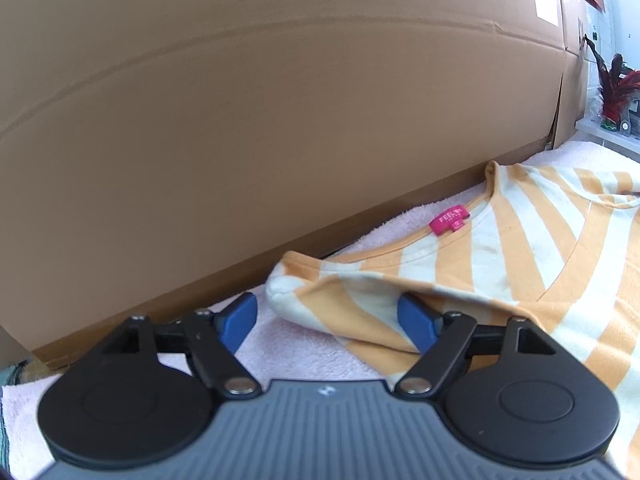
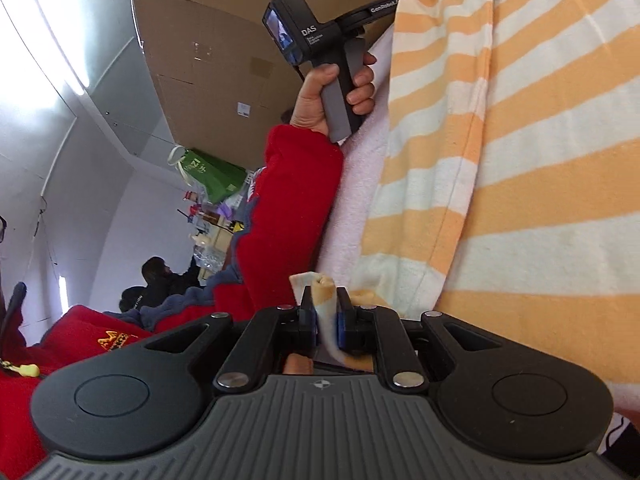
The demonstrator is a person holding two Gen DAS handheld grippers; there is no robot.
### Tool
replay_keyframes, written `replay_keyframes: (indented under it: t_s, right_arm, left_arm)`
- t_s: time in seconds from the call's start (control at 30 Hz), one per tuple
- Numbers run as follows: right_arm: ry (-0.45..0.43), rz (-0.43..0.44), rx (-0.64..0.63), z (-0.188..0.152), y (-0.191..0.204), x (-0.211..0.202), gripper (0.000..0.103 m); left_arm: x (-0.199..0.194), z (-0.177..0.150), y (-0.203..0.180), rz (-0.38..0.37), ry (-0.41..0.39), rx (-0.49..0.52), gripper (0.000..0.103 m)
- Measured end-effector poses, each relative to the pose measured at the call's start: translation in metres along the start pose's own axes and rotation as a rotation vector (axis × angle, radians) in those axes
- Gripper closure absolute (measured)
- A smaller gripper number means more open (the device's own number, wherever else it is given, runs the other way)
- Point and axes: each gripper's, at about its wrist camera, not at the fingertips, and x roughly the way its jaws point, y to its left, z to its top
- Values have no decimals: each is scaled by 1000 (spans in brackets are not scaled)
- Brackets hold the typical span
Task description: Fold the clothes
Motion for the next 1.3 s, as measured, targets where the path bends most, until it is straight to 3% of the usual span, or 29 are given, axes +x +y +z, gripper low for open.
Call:
replay_keyframes:
  t_s: [0.1, 0.23, 0.33, 0.43, 0.5, 0.6, 0.7, 0.83, 0.93, 1.03, 1.2, 1.3]
  right_arm:
    - [-4, -31, -13, -3, -1, -7, 91]
    - [104, -74, -91, -11, 8, -1, 80]
    - [161, -116, -185, -13, 23, 1, 80]
    - [116, -114, -306, -7, 47, -4, 80]
    - [64, -63, -343, 2, 56, -6, 80]
    - [23, -137, -385, 10, 55, 6, 73]
    - [68, -259, -408, 7, 41, 26, 81]
    - [108, -246, -466, -2, 42, 26, 82]
    - [33, -245, -484, 10, 47, 22, 81]
    - [3, -270, -471, 21, 44, 29, 78]
    - [13, -316, -534, 11, 43, 47, 75]
    - [-20, -315, -550, 8, 40, 49, 76]
  left_arm:
    - [-2, 0, 1, -3, 0, 1, 23]
    - [-7, 2, 2, -1, -10, -5, 23]
    - [-11, 3, 4, 23, -12, 7, 23]
    - [-18, 4, 5, 75, -20, 26, 23]
    - [-25, 3, 8, 98, -24, 19, 23]
    - [-34, -2, 14, 132, -24, -31, 24]
    - [-44, -5, 10, 105, -26, -72, 26]
    - [-51, -8, -14, 37, -38, -44, 26]
    - [-41, -8, -27, -19, -18, -46, 25]
    - [-32, -10, -26, 29, 16, -54, 20]
    - [-47, -10, 1, 49, -28, -171, 19]
    - [-39, -11, 15, 30, 7, -235, 23]
